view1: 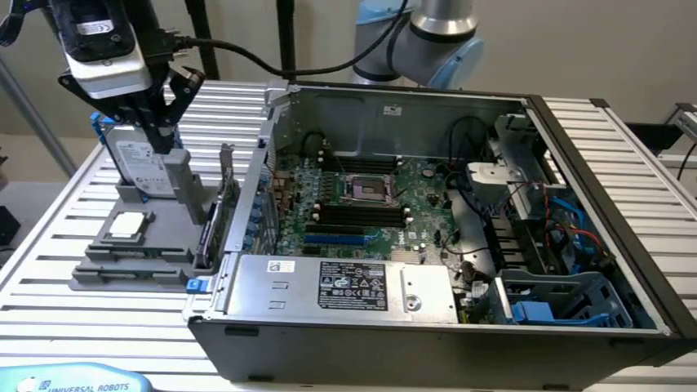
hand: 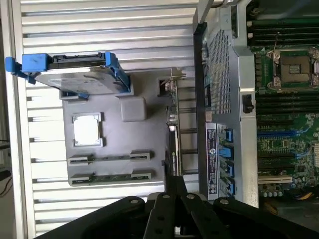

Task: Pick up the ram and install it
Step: 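Reach for the ram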

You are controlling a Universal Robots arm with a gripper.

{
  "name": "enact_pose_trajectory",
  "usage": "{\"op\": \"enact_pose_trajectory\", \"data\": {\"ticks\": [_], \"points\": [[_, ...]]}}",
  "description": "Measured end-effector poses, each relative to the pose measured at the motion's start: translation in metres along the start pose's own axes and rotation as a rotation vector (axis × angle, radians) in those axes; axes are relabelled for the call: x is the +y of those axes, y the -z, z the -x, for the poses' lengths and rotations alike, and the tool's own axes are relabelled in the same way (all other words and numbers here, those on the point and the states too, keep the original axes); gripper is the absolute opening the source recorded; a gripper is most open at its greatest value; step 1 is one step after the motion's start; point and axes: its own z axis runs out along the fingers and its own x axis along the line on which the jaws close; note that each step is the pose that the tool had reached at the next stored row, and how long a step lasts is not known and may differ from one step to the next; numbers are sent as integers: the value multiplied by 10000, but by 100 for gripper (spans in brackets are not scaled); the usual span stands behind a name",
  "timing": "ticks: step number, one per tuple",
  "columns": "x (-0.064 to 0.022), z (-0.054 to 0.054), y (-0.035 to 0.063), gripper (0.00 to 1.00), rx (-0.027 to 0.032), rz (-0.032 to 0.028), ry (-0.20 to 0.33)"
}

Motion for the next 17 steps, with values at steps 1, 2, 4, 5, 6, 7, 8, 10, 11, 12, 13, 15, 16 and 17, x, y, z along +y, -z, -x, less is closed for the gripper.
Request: {"op": "enact_pose_trajectory", "data": {"ticks": [1,2,4,5,6,7,8,10,11,12,13,15,16,17], "points": [[-10,-43,-2,11,1,0,1],[-20,-87,-3,11,1,-1,1],[-40,-181,-8,11,1,-1,0],[-49,-224,-10,11,1,0,-1],[-59,-271,-13,11,0,0,0],[-67,-315,-16,11,0,0,1],[-76,-360,-19,11,1,0,1],[-88,-449,-26,11,0,0,0],[-92,-494,-31,11,0,0,0],[-97,-541,-38,11,0,0,-1],[-100,-587,-44,11,0,0,0],[-108,-677,-58,11,1,0,0],[-112,-723,-66,11,0,0,0],[-115,-768,-73,11,1,0,0]]}}
